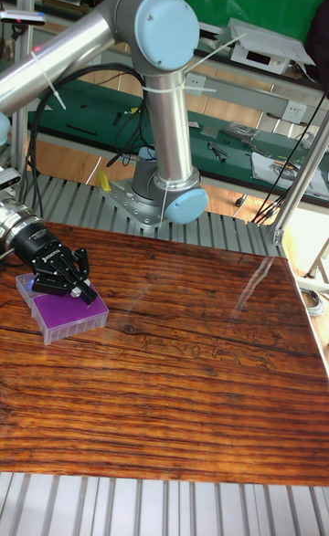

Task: Insert a small pipette tip into the holder for small pipette tips

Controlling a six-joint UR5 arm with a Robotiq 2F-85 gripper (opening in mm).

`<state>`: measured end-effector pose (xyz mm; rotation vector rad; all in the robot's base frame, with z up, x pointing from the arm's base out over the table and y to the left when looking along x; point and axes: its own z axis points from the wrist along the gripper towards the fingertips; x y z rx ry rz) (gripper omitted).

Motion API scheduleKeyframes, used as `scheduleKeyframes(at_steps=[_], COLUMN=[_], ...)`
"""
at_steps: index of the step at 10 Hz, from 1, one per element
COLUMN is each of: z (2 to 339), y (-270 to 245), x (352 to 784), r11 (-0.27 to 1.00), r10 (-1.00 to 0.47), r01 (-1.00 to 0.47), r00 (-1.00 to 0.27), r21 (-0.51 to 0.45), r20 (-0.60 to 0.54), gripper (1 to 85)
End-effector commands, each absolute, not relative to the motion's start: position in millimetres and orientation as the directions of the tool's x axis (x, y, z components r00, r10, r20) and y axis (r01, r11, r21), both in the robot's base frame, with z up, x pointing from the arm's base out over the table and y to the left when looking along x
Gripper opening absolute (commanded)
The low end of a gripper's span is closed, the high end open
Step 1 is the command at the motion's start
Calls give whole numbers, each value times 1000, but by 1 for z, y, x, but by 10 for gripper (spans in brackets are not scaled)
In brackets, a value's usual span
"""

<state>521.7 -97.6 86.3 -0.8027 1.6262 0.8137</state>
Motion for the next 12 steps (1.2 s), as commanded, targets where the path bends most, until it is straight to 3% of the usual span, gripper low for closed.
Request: scheduleKeyframes(at_steps=[1, 12], z=[86, 82], y=[-101, -100], x=[524, 523], r11=[543, 540], r10=[-85, -94], r01=[-834, -836], r00=[-170, -176], r21=[97, 98], r20=[-982, -980], gripper=[10, 13])
